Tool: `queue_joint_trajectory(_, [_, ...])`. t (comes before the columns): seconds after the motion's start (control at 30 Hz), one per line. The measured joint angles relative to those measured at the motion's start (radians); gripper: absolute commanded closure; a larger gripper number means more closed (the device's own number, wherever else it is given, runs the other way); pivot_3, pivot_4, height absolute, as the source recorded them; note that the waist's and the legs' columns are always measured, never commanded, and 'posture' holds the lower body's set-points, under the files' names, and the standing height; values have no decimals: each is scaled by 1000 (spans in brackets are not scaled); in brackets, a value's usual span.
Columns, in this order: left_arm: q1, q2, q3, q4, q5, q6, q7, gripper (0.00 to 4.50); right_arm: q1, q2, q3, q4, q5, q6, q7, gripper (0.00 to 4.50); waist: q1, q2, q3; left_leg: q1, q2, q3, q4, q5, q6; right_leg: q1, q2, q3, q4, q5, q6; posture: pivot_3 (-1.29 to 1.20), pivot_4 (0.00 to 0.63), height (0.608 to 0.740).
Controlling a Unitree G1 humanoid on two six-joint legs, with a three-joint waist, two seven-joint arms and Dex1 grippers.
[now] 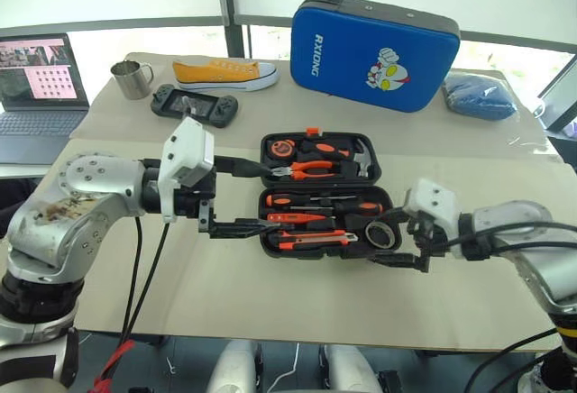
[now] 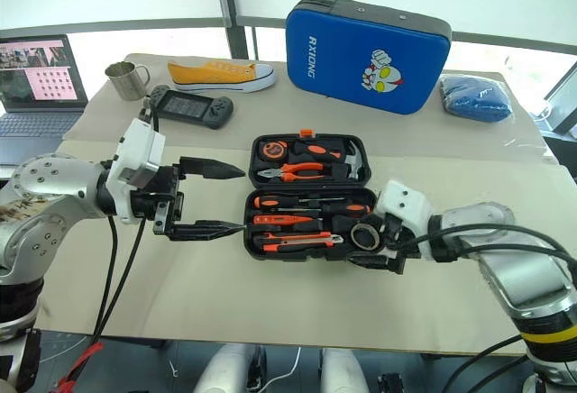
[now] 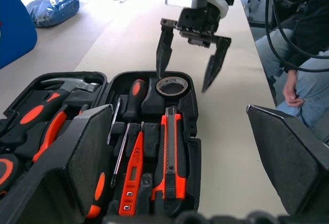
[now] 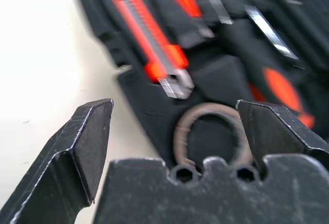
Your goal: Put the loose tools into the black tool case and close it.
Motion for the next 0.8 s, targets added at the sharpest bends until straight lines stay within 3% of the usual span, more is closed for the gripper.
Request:
queue_joint_trajectory(0.07, [25, 1, -9, 45, 46, -9, 26, 0, -37, 32, -37, 62, 21, 11, -25, 264, -2, 0, 0, 1, 0, 0, 0, 0, 0, 0, 1, 0, 0, 0, 0, 0, 150, 740])
queue_joint_trajectory(0.17, [49, -34, -23, 174, 157, -29, 140, 730, -103, 86, -80, 230, 16, 13, -97, 1122, -5, 0, 0, 2, 0, 0, -1, 0, 0, 1, 0, 0, 0, 0, 0, 0, 150, 740])
queue_joint_trajectory(0.3, [93, -64, -34, 322, 284, -65, 256, 2282, -142, 106, -98, 427, -54, -33, -188, 2563, -4, 0, 0, -2, -1, 1, -3, 0, 0, -3, -1, 0, -1, 0, 0, 0, 150, 740])
queue_joint_trajectory(0.5, [102, -103, -102, 341, 371, -112, 270, 4363, -142, 131, -22, 493, -139, -155, -181, 4471, -2, 0, 0, -10, -1, 3, -3, 1, -1, -14, -2, 1, 2, 0, 0, 0, 150, 740])
queue_joint_trajectory(0.8, [104, -182, -191, 357, 420, -105, 276, 4441, -148, 179, 53, 507, -190, -185, -160, 4493, -3, 0, 0, -11, -1, 2, -3, 1, -2, -15, -2, 1, 3, 1, -1, 0, 150, 740])
